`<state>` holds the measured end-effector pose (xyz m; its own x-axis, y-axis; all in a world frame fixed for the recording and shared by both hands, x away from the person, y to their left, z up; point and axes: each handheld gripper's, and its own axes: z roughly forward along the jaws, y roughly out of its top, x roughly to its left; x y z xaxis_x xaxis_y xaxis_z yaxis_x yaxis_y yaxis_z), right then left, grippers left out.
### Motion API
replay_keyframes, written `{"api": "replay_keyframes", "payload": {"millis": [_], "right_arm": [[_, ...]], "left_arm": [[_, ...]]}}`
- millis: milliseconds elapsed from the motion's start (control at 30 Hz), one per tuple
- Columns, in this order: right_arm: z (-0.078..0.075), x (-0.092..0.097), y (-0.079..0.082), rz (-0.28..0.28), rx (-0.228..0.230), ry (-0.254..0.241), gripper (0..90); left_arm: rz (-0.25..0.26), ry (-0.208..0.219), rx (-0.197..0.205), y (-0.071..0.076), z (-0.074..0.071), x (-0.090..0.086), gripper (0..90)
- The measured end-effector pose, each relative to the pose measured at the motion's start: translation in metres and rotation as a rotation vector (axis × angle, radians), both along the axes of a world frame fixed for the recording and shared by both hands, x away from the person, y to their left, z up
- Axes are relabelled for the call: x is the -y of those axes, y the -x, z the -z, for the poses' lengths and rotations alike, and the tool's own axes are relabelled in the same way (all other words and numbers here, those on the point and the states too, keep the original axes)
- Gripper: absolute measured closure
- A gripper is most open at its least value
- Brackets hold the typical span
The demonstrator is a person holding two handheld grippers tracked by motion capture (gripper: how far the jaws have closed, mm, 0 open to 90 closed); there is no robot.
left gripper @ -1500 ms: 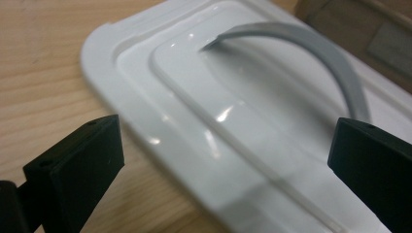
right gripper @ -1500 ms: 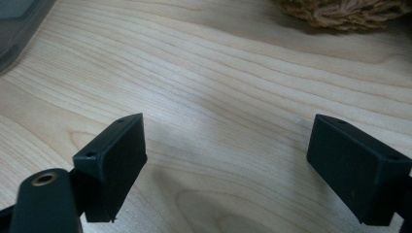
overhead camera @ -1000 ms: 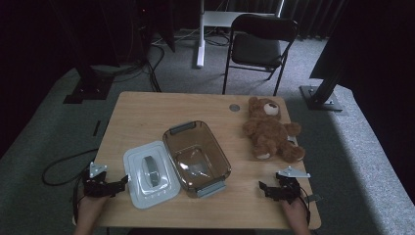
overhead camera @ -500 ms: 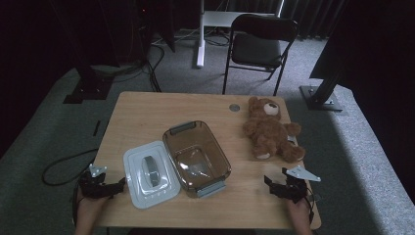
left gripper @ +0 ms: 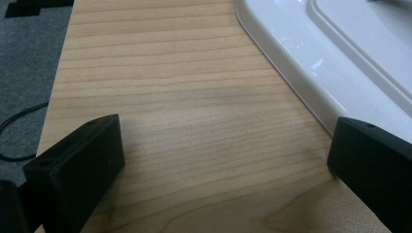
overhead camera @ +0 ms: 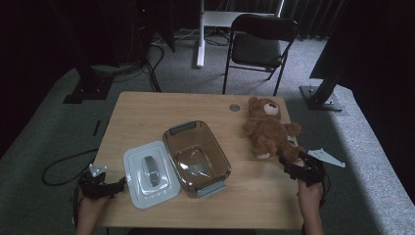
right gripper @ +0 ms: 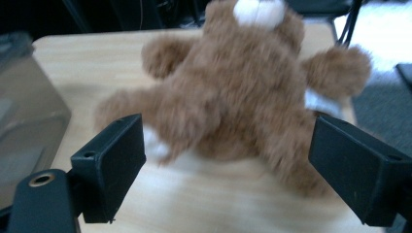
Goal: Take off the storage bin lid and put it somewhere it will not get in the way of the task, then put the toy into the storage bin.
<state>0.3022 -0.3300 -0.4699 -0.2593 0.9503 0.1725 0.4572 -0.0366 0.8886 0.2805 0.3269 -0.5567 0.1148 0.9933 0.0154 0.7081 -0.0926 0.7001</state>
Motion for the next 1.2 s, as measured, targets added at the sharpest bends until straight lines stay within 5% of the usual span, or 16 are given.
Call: {"api": "replay_keyframes", "payload": {"millis": [233, 367, 567, 1200], "right_arm": [[-0.018, 0.0, -0.023, -0.006, 0.009, 0.005, 12.6], [-0.023, -0.002, -0.039, 0.007, -0.022, 0.028, 12.7], [-0.02, -0.005, -0.061, -0.02, -0.115, 0.005, 13.1], [-0.016, -0.004, -0.092, 0.024, -0.149, -0.018, 11.7]], "left_arm": [[-0.008, 0.002, 0.001, 0.0, 0.0, 0.0, 0.6], [-0.005, 0.002, 0.001, 0.0, 0.0, 0.0, 0.5], [-0.001, 0.002, 0.001, 0.0, 0.0, 0.0, 0.5], [-0.001, 0.002, 0.001, 0.0, 0.0, 0.0, 0.5]]}}
